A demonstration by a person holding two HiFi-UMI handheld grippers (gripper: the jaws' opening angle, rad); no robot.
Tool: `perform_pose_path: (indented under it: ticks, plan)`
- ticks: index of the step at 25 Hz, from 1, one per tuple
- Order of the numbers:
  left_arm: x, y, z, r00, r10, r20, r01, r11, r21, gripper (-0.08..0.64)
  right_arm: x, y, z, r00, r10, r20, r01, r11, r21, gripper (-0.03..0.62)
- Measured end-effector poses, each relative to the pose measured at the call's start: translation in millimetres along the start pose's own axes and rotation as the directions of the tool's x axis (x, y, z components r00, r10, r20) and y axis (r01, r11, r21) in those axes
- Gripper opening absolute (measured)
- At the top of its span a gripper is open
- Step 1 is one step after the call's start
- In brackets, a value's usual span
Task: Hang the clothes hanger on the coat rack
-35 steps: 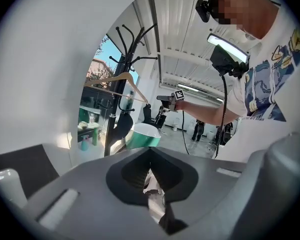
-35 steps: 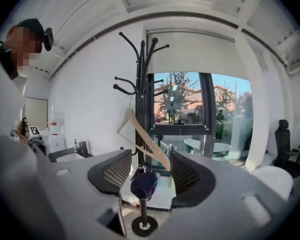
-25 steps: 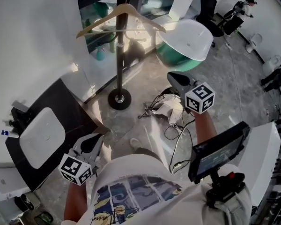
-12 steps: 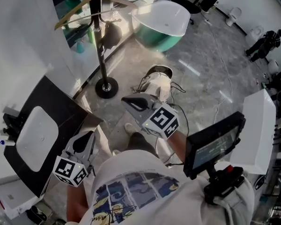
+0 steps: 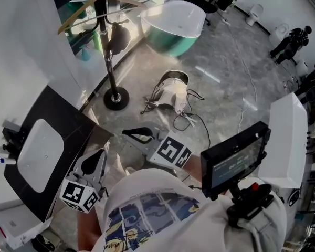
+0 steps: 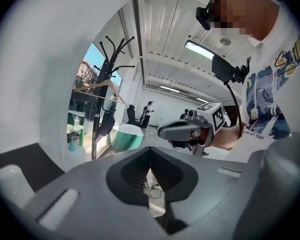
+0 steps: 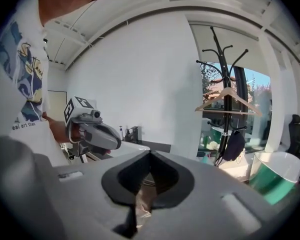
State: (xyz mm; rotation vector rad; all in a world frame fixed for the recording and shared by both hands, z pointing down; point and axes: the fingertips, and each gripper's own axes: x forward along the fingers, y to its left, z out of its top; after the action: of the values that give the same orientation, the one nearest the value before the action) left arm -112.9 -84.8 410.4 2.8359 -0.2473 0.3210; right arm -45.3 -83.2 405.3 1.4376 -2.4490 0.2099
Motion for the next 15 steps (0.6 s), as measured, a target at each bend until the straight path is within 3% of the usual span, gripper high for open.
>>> perform_pose_path:
  ticks: [15]
  plan:
    - [-9.7, -3.7, -9.2, 1.0, 0.003, -0.006, -0.003, 1.0, 0.0, 0.003, 5.5, 15.9, 5.3, 1.0, 0.02, 0.003, -0.02, 0.999, -0.037, 0.0]
